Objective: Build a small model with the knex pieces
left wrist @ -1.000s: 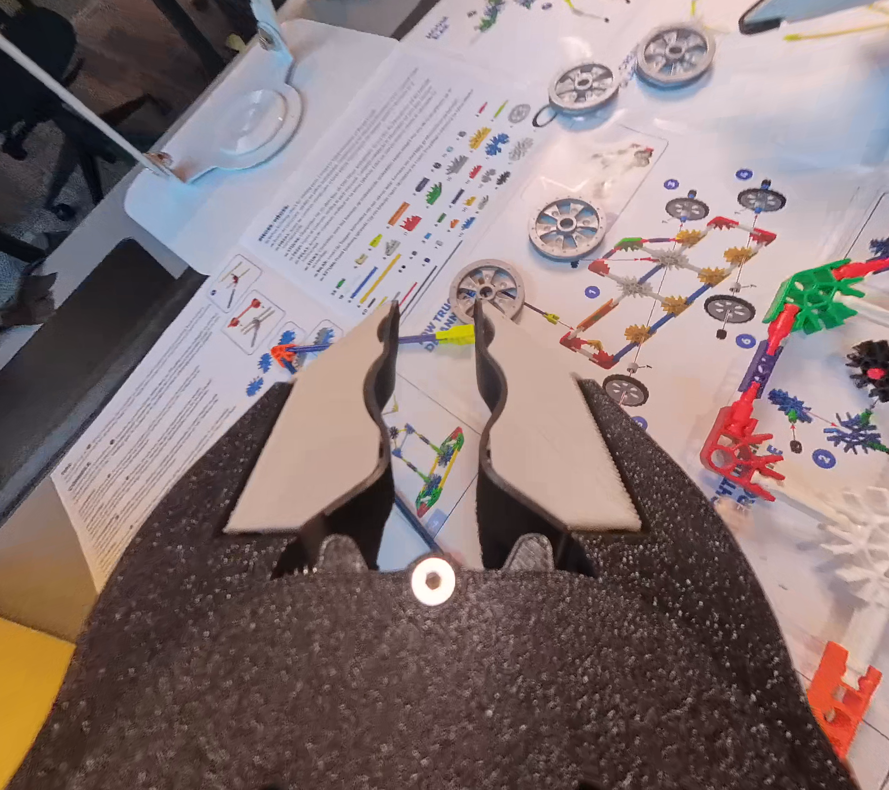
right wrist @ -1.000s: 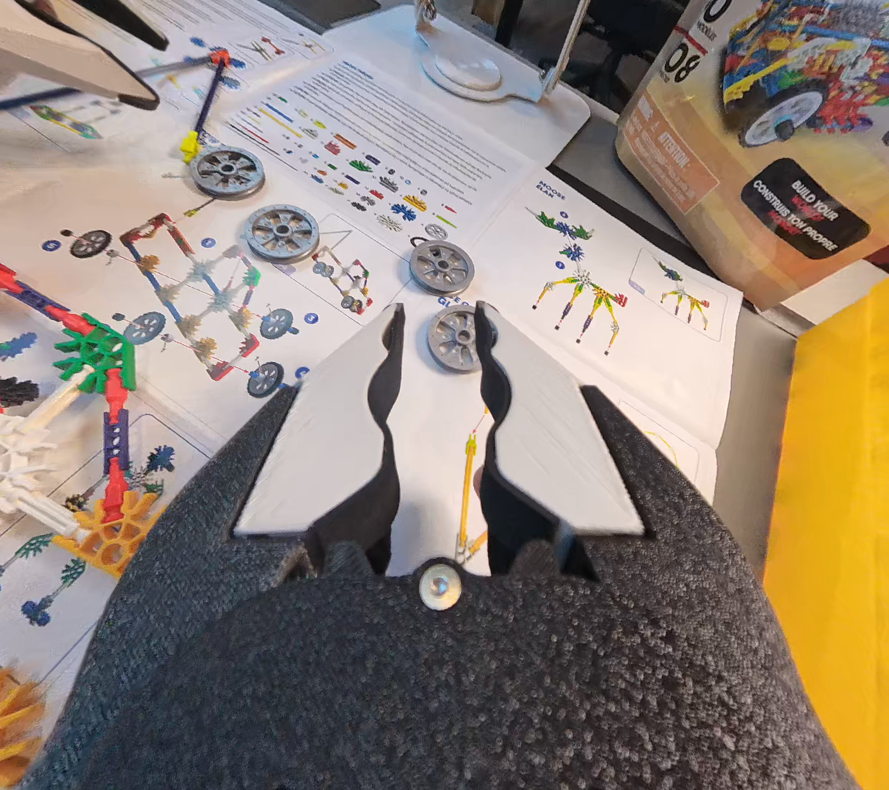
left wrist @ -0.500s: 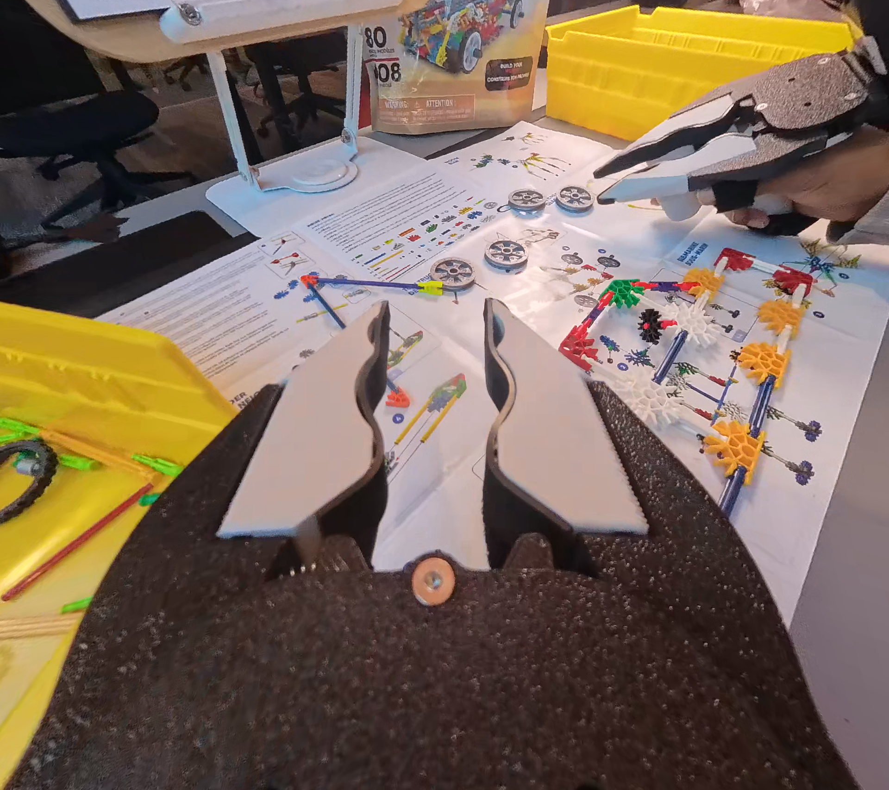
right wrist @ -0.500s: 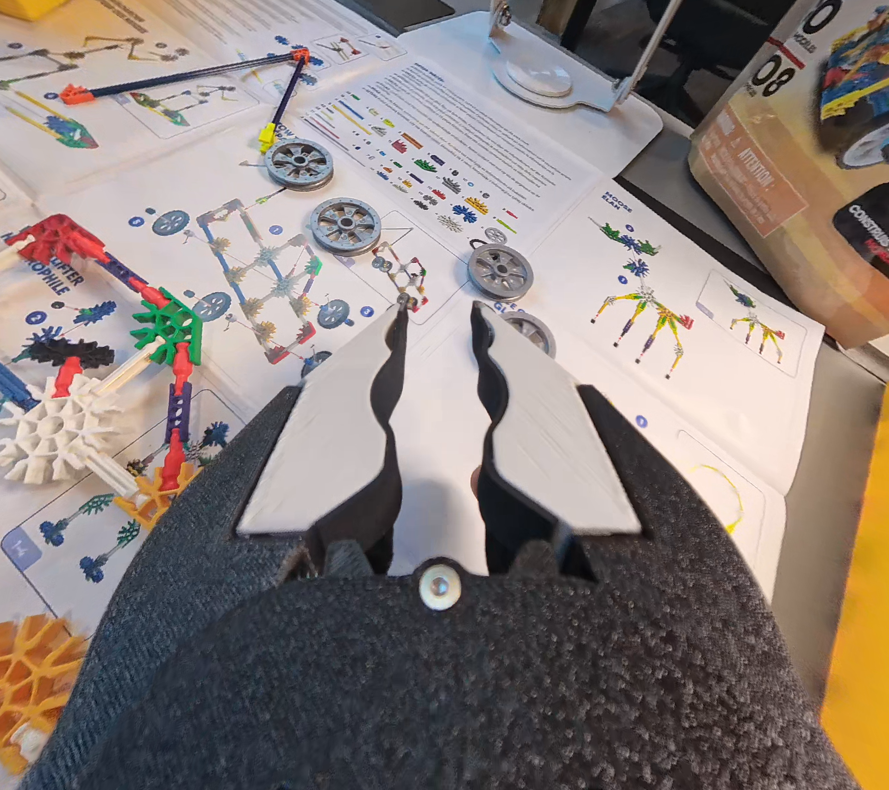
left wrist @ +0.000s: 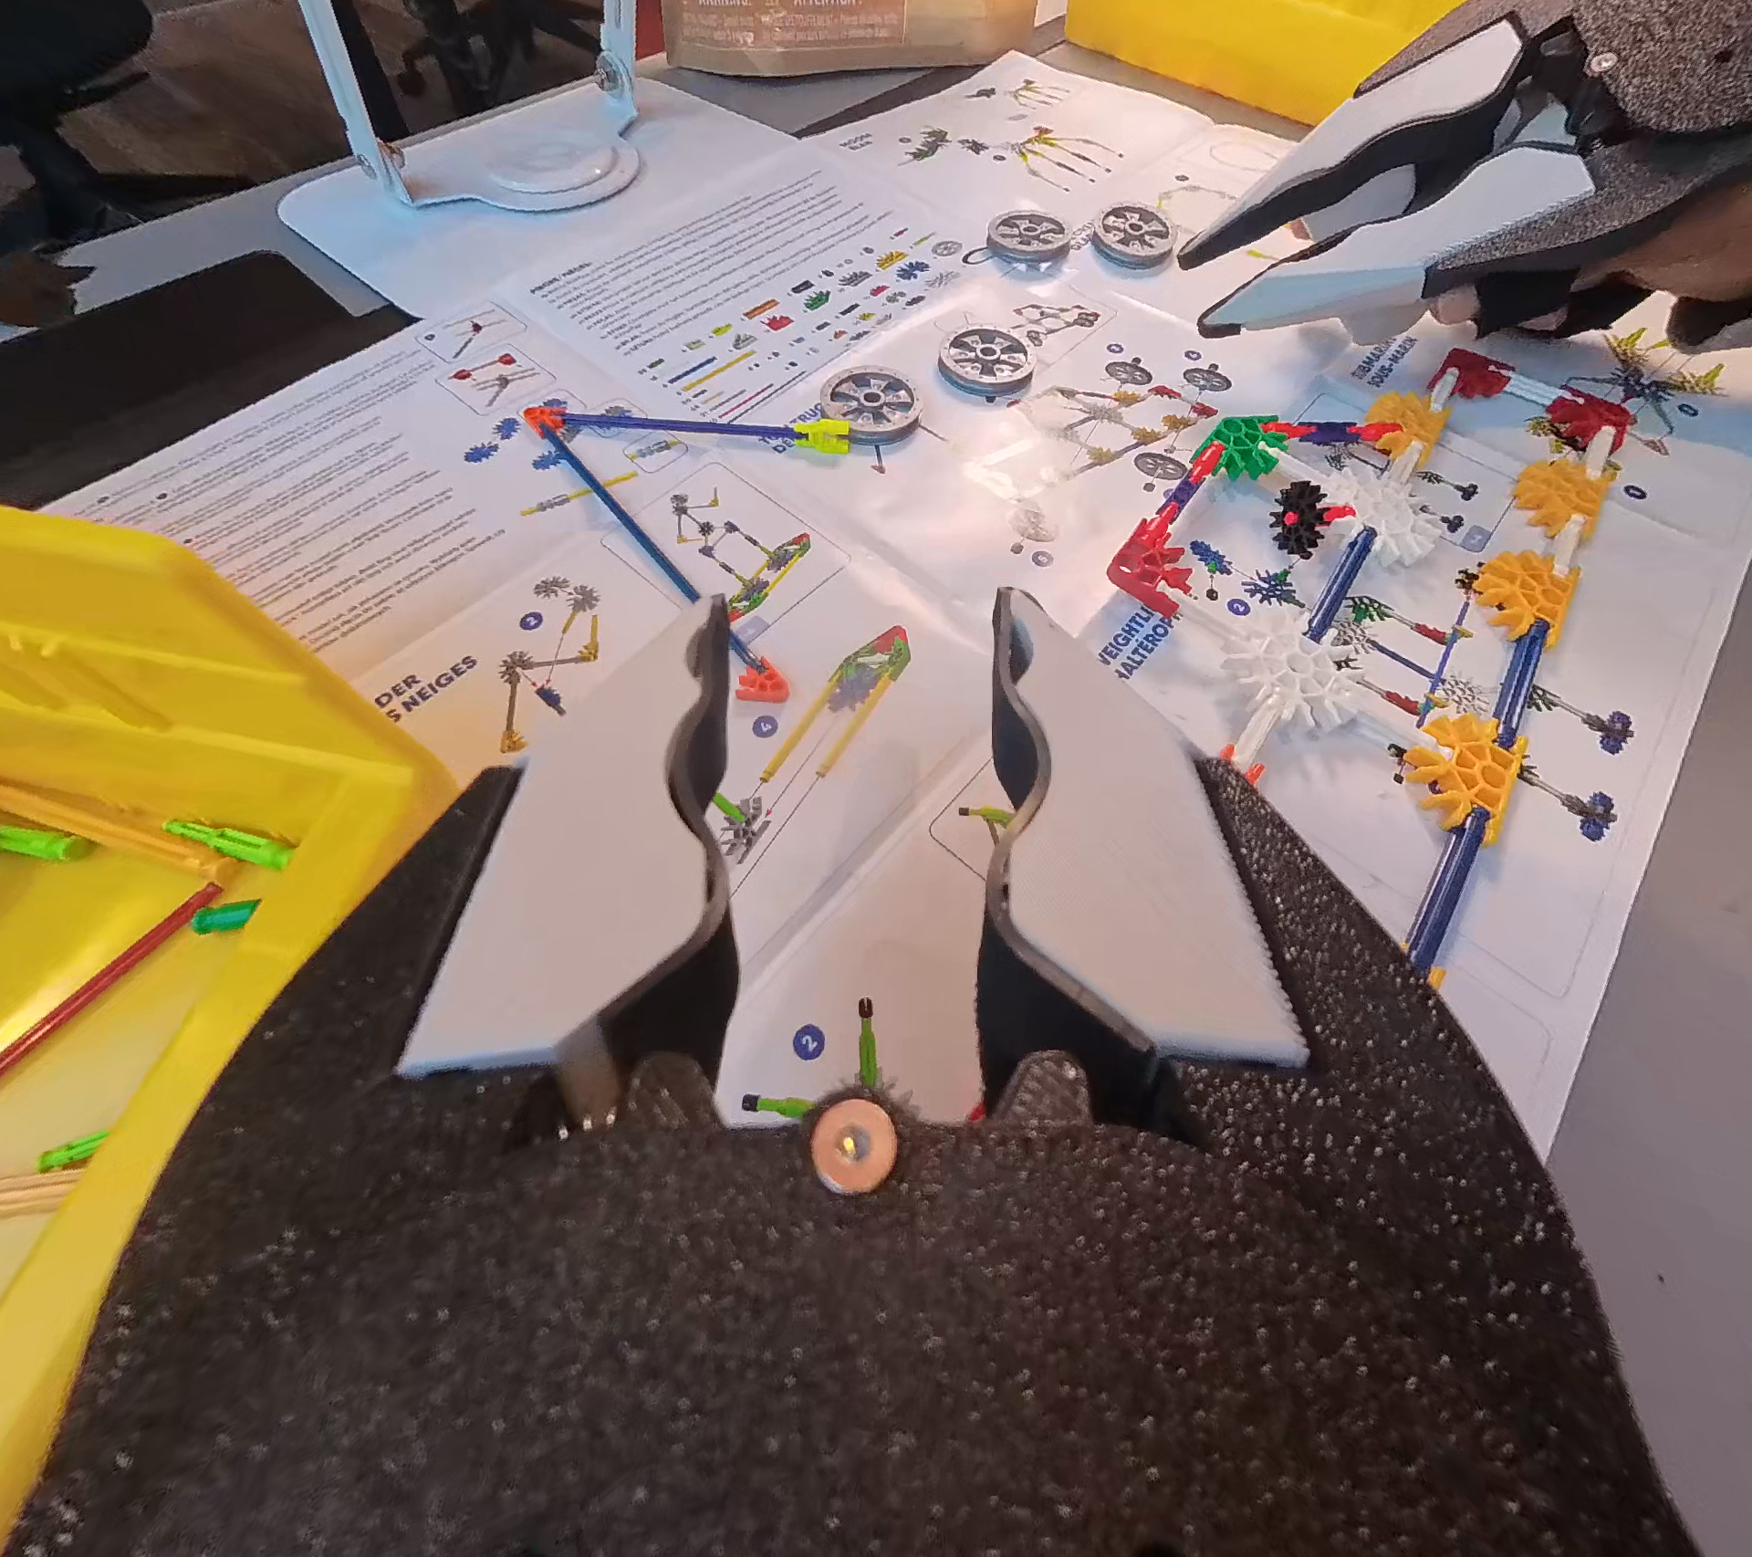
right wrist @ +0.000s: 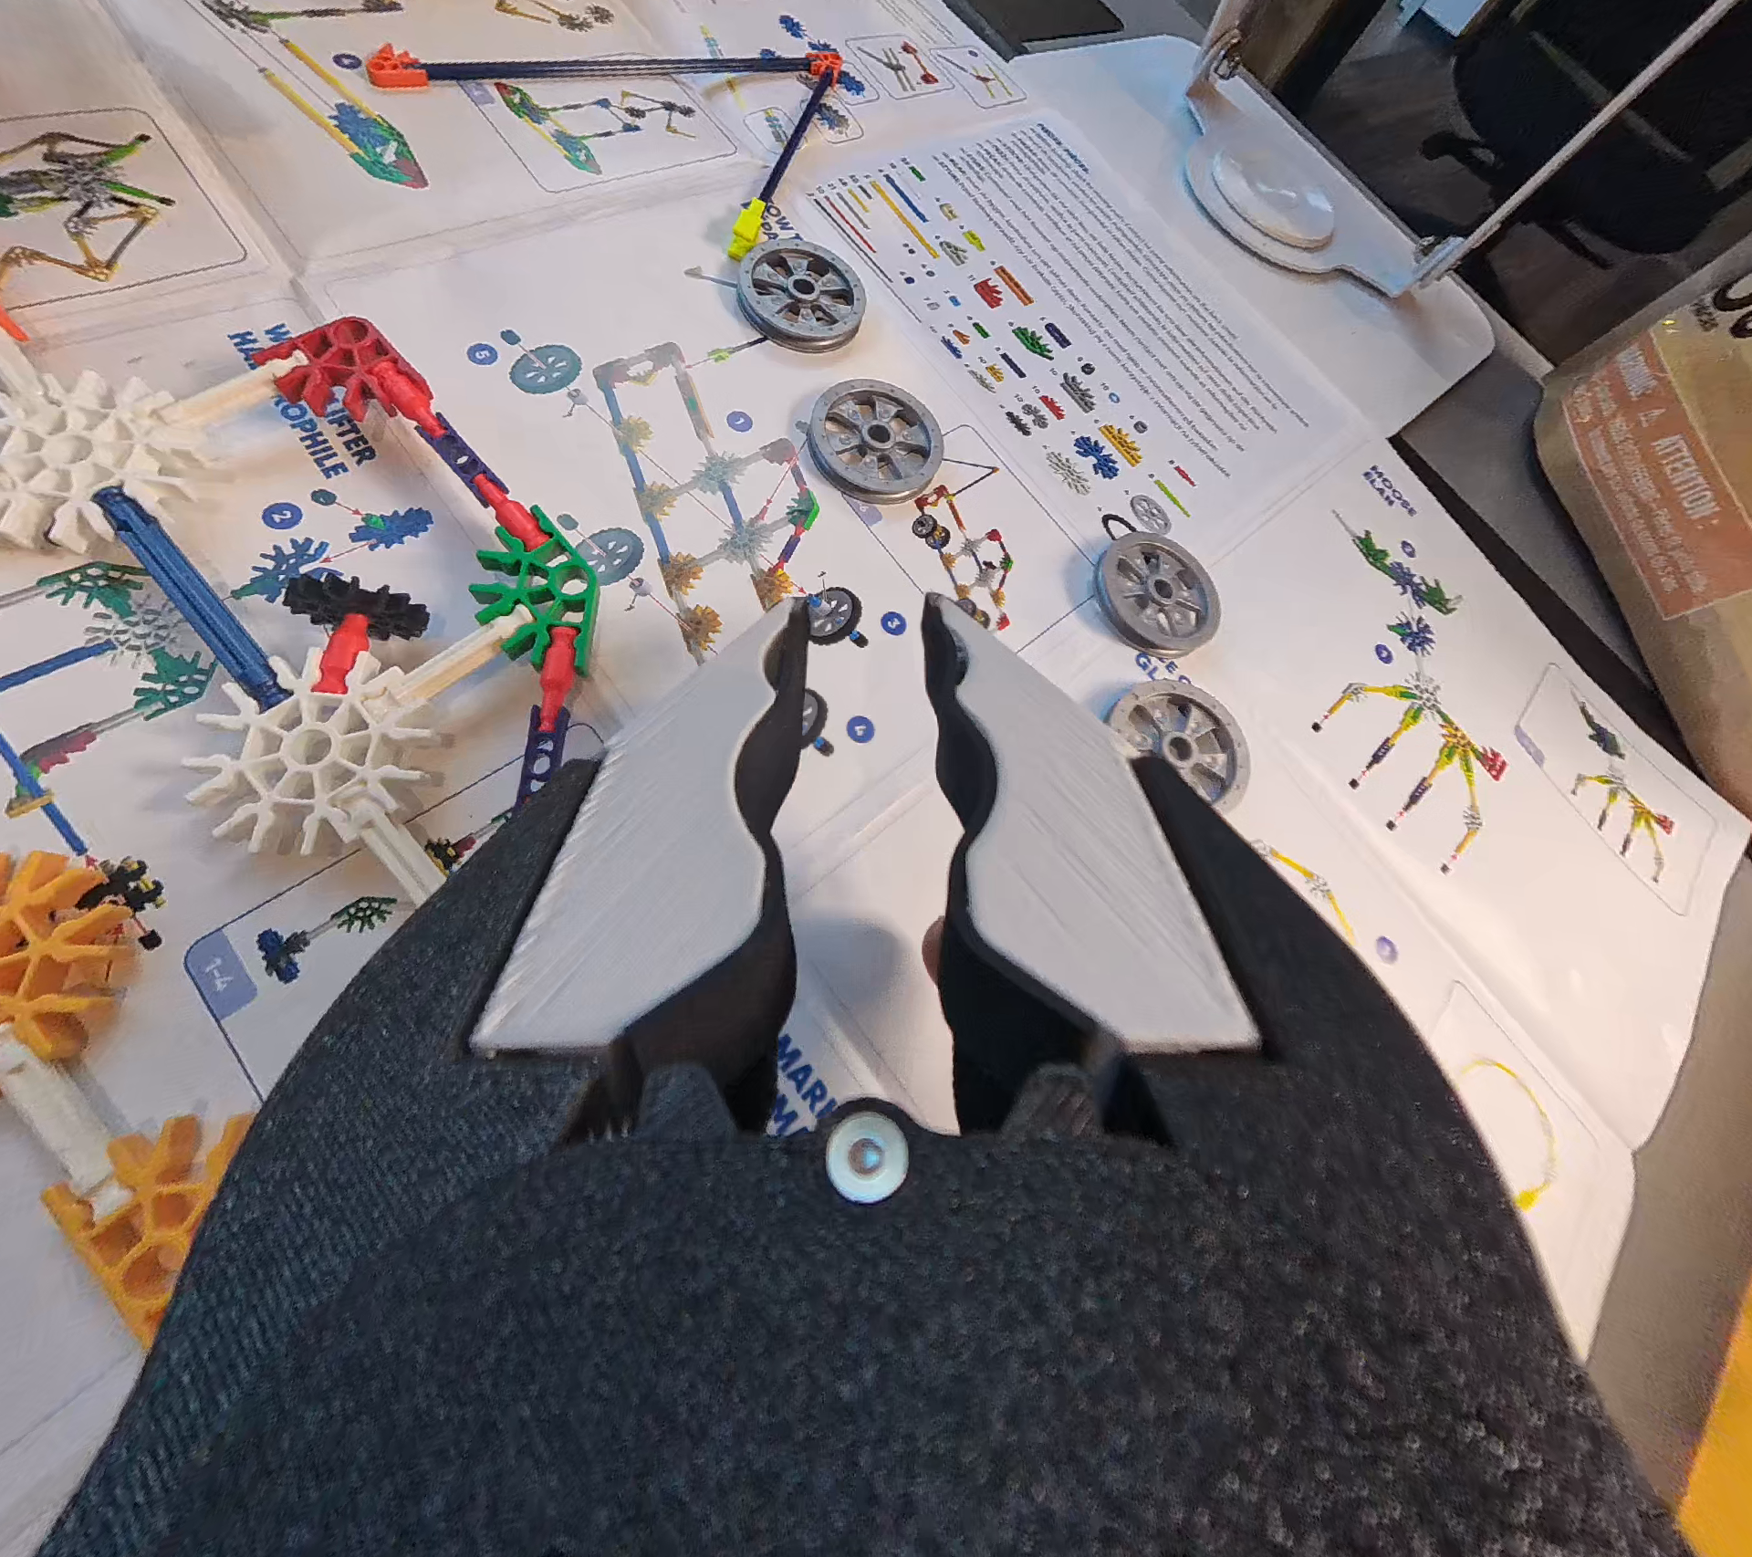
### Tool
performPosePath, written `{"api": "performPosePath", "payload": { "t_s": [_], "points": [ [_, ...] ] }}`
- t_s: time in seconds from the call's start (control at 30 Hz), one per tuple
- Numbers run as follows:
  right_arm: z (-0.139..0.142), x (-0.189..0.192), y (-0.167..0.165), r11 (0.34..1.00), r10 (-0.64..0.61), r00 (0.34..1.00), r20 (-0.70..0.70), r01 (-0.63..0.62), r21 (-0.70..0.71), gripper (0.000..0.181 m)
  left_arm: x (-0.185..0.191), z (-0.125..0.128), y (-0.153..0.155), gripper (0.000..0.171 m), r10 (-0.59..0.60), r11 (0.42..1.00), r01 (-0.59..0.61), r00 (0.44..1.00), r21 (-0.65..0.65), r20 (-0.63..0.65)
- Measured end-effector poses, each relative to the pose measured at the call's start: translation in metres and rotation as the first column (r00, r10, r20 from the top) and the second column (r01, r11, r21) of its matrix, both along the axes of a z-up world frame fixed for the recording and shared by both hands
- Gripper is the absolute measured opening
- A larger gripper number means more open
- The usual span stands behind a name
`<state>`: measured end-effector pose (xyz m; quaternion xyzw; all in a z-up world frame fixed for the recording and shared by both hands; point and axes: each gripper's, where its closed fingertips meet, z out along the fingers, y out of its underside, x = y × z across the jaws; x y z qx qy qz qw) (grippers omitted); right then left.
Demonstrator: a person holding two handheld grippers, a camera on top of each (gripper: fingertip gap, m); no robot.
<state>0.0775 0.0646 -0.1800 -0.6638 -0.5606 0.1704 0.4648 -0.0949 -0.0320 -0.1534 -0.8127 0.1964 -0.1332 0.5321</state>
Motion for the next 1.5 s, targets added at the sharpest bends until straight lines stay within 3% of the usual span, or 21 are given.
{"api": "performPosePath", "payload": {
  "t_s": [0.37, 0.7, 1.5],
  "points": [
    [0.002, -0.003, -0.003, 0.999, 0.028, 0.999, -0.015, -0.028, 0.016, 0.022, 0.011, -0.008, -0.007, 0.038, -0.064, 0.997, 0.063, 0.998, -0.042, -0.028],
    [0.005, 0.0, 0.003, 1.0, -0.002, 0.999, -0.035, 0.003, 0.022, 0.022, 0.008, -0.006, -0.006, 0.028, -0.053, 0.998, 0.053, 0.999, -0.043, 0.011],
    [0.005, 0.006, 0.011, 0.999, -0.046, 0.998, -0.042, 0.046, 0.012, 0.022, 0.008, -0.007, -0.006, 0.029, -0.049, 0.998, 0.049, 0.999, -0.045, 0.002]
  ]
}}
